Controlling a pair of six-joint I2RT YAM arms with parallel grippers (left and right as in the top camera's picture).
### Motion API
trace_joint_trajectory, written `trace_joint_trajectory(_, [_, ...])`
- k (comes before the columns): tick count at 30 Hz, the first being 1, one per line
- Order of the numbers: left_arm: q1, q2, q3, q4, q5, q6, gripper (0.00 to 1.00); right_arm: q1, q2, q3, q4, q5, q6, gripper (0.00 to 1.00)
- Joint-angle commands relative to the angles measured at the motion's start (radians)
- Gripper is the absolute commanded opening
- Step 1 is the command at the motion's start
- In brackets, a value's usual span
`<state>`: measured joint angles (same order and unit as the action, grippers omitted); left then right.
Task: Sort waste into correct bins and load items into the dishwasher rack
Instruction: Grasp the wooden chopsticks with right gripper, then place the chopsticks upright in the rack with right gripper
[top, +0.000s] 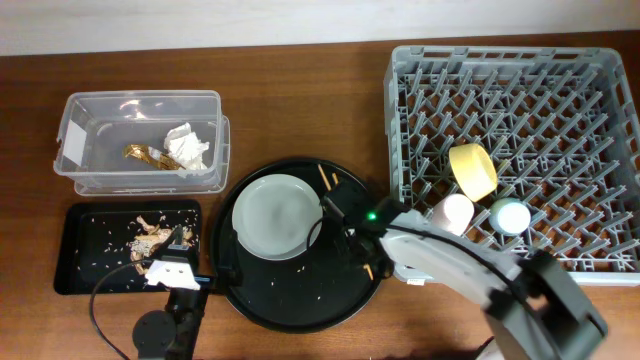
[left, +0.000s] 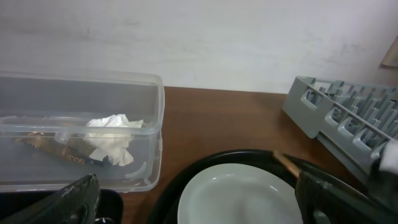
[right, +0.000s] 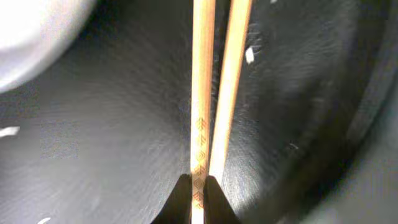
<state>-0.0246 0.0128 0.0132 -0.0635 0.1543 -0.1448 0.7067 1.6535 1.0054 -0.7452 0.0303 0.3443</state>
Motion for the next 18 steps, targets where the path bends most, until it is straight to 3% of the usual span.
trace_joint_trajectory(1, [0.008, -0.007, -0.004, -0.002, 0.014, 0.016, 0.99, -0.002, -0.170, 0.091, -0.046, 0.136, 0.069, 0.04])
trace_joint_trajectory(5, [0.008, -0.007, -0.004, -0.002, 0.014, 0.016, 0.99, -0.045, -0.296, 0.102, -0.077, 0.314, 0.129, 0.04])
trace_joint_trajectory(9, [0.008, -0.007, -0.004, -0.002, 0.014, 0.016, 0.99, -0.249, -0.290, 0.102, -0.064, 0.340, 0.129, 0.04])
trace_joint_trajectory(11, [0.008, -0.007, -0.004, -0.002, 0.014, 0.016, 0.99, -0.330, -0.259, 0.102, -0.037, 0.284, 0.101, 0.04])
trace_joint_trajectory(14, [0.008, -0.007, -0.004, -0.002, 0.014, 0.016, 0.99, -0.414, -0.160, 0.102, 0.020, 0.048, -0.020, 0.04])
trace_joint_trajectory(18, [0.008, -0.007, -0.004, -0.002, 0.014, 0.016, 0.99, -0.388, -0.078, 0.102, 0.017, 0.052, -0.061, 0.09])
